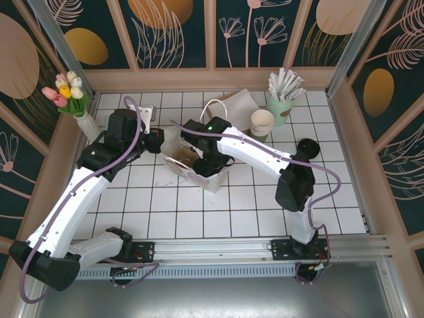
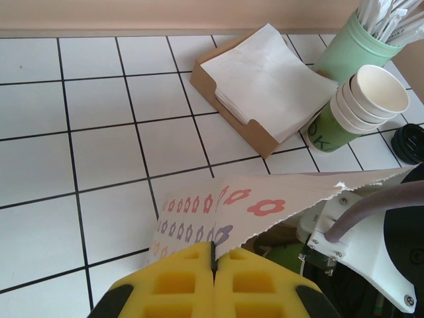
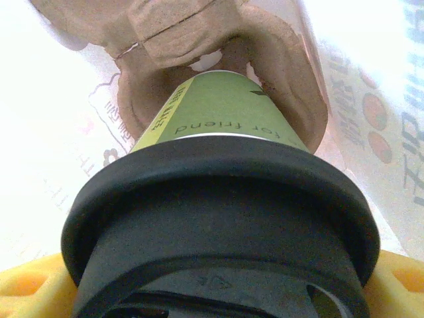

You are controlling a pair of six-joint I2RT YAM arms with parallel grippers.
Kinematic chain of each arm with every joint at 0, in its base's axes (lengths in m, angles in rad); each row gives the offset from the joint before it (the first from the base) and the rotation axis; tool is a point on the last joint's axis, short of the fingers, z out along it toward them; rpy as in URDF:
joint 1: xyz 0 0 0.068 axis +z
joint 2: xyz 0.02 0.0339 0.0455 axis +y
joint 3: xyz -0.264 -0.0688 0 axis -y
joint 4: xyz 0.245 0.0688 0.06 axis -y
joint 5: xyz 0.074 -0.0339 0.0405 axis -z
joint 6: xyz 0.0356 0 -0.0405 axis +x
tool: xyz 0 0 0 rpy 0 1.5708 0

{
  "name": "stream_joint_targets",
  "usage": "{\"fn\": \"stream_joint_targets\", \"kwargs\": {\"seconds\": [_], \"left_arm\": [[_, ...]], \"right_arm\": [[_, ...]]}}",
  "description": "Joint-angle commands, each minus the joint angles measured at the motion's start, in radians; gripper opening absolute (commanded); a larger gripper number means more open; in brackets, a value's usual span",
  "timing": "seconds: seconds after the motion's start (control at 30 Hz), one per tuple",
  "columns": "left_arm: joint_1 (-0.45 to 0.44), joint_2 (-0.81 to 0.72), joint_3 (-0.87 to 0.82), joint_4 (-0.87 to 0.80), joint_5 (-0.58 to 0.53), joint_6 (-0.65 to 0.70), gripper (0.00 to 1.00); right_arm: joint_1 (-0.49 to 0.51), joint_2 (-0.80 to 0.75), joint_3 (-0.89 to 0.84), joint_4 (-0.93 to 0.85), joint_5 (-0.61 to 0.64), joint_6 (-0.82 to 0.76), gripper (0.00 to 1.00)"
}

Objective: Pack the takeout coffee

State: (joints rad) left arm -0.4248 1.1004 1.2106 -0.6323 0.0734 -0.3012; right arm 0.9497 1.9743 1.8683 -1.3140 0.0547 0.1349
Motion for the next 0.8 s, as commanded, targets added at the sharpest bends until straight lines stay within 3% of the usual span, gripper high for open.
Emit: {"fn": "stream_joint_targets", "kwargs": {"seconds": [0.0, 0.77], "left_arm": [[0.003, -0.019, -0.005, 0.018, -0.02, -0.002, 0.0], [0.003, -0.017, -0.01, 0.019, -0.02, -0.003, 0.0]], "right_arm": [[-0.015, 0.027, -0.022, -0.05, -0.014, -0.011, 0.56], [-0.017, 0.029, -0.013, -0.035, -0.022, -0.026, 0.56]]}}
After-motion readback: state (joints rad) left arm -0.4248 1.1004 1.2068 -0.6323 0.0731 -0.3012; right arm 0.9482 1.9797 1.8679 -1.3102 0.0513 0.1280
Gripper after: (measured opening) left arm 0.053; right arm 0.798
